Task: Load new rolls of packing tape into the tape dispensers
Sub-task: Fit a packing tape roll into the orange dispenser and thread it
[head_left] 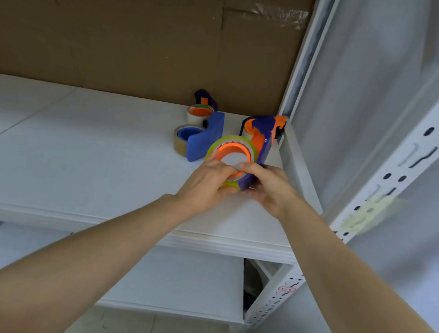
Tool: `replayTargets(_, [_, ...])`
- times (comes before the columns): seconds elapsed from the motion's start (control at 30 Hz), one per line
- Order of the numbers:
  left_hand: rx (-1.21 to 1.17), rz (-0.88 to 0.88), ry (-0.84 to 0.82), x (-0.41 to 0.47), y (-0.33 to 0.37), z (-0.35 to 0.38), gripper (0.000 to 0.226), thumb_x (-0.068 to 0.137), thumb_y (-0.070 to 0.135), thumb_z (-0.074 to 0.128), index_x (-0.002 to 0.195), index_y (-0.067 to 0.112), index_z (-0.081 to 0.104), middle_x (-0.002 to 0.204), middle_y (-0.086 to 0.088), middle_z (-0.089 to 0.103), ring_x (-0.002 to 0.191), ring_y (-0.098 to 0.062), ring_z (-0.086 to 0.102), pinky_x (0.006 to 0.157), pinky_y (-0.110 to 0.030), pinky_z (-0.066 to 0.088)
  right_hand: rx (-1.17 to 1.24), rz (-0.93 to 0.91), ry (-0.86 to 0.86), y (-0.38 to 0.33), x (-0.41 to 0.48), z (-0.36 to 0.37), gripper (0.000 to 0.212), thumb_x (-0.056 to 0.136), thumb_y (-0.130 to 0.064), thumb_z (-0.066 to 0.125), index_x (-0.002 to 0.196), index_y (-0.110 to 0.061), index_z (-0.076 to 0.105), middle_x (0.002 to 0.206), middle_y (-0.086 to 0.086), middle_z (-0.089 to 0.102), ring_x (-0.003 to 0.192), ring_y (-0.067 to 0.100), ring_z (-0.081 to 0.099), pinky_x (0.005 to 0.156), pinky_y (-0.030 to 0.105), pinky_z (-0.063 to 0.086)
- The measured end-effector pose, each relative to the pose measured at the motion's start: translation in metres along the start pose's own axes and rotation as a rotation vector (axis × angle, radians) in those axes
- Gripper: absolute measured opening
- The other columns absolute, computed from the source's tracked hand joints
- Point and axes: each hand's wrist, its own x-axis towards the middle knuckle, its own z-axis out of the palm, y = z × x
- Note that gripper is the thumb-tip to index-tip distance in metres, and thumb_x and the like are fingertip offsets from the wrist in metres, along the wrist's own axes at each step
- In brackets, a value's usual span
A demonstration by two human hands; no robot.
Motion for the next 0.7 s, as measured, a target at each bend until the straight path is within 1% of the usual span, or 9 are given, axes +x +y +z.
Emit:
replayTargets(0.07, [0.013,0.028,0.016,0.001,-0.001,-0.005,0.031,0.078,0.009,0.073,0.108,0.005,0.067,0.101,-0.015,0.068,0.102,-0.03,0.059,0.091,-0.037,0.046,0.04,-0.066,0.003,0.0,0.0,0.005,0.021,0.079,-0.002,0.067,0.099,-0.005,0.059,0.101,0.018,0.063,0.095,0.029,0.061,0.089,0.044,0.053])
replayTargets(0.17, [-0.082,-0.032,0.053,-0.006,-0.001,-0.012,0.04,0.075,0.007,0.069,0.114,0.01,0.062,0.111,-0.009,0.063,0.11,-0.022,0.054,0.092,-0.028,0.044,0.049,-0.144,-0.013,0.0,-0.001,0.01,0.037,0.075,0.007,0.066,0.11,-0.002,0.057,0.1,0.015,0.064,0.095,0.029,0.063,0.086,0.041,0.055])
replayTargets(0.23, [-0.163,-0.159,0.277,-0.007,-0.002,-0.014,0.038,0.072,0.012,0.065,0.11,0.009,0.06,0.11,-0.008,0.06,0.107,-0.022,0.053,0.085,-0.028,0.045,-0.004,-0.186,0.001,0.002,0.0,0.011,0.043,0.071,0.008,0.07,0.108,-0.008,0.057,0.102,0.012,0.065,0.102,0.031,0.063,0.09,0.043,0.053])
replayTargets(0.3, [-0.355,-0.419,0.482,0.0,-0.002,-0.018,0.043,0.071,0.019,0.065,0.111,0.009,0.056,0.112,-0.006,0.058,0.106,-0.021,0.054,0.086,-0.035,0.05,-0.043,-0.218,0.002,0.004,0.0,0.014,0.043,0.068,0.01,0.073,0.099,-0.015,0.057,0.102,0.01,0.065,0.105,0.031,0.062,0.092,0.044,0.053])
replayTargets(0.37, [-0.754,-0.749,0.375,0.011,0.004,-0.028,0.055,0.076,0.019,0.069,0.126,0.014,0.047,0.118,-0.003,0.055,0.11,-0.019,0.055,0.088,-0.035,0.051,-0.015,-0.211,-0.047,0.006,0.0,0.016,0.047,0.067,0.013,0.071,0.105,-0.011,0.057,0.106,0.013,0.065,0.108,0.032,0.061,0.09,0.04,0.054])
replayTargets(0.43, [-0.981,-0.906,0.139,0.015,0.005,-0.037,0.045,0.081,0.017,0.068,0.122,0.019,0.049,0.109,-0.001,0.06,0.108,-0.021,0.058,0.089,-0.033,0.05,0.063,-0.193,-0.105,0.007,0.001,0.016,0.054,0.065,0.014,0.068,0.114,-0.005,0.056,0.107,0.015,0.065,0.11,0.034,0.061,0.082,0.034,0.056])
replayTargets(0.53, [-1.118,-0.769,-0.056,0.011,-0.001,-0.05,0.025,0.08,0.022,0.068,0.102,0.012,0.063,0.094,-0.002,0.069,0.095,-0.017,0.064,0.093,-0.031,0.05,0.228,-0.145,-0.083,0.007,0.006,0.011,0.046,0.052,0.006,0.058,0.095,-0.01,0.063,0.088,0.007,0.068,0.093,0.03,0.064,0.067,0.029,0.055])
replayTargets(0.63, [-1.276,-0.661,-0.222,0.009,0.002,-0.054,0.027,0.076,0.027,0.062,0.097,0.011,0.067,0.088,0.001,0.073,0.085,-0.011,0.068,0.085,-0.025,0.054,0.268,-0.065,-0.076,0.008,0.01,0.009,0.052,0.047,-0.001,0.046,0.096,-0.01,0.063,0.091,0.01,0.065,0.089,0.03,0.061,0.087,0.044,0.049])
replayTargets(0.7, [-1.321,-0.644,-0.251,0.009,0.008,-0.05,0.035,0.075,0.025,0.063,0.106,0.009,0.066,0.096,-0.004,0.072,0.088,-0.015,0.068,0.085,-0.029,0.054,0.247,-0.035,-0.074,0.008,0.012,0.012,0.054,0.051,-0.002,0.047,0.102,-0.009,0.062,0.093,0.011,0.066,0.088,0.03,0.062,0.087,0.044,0.05])
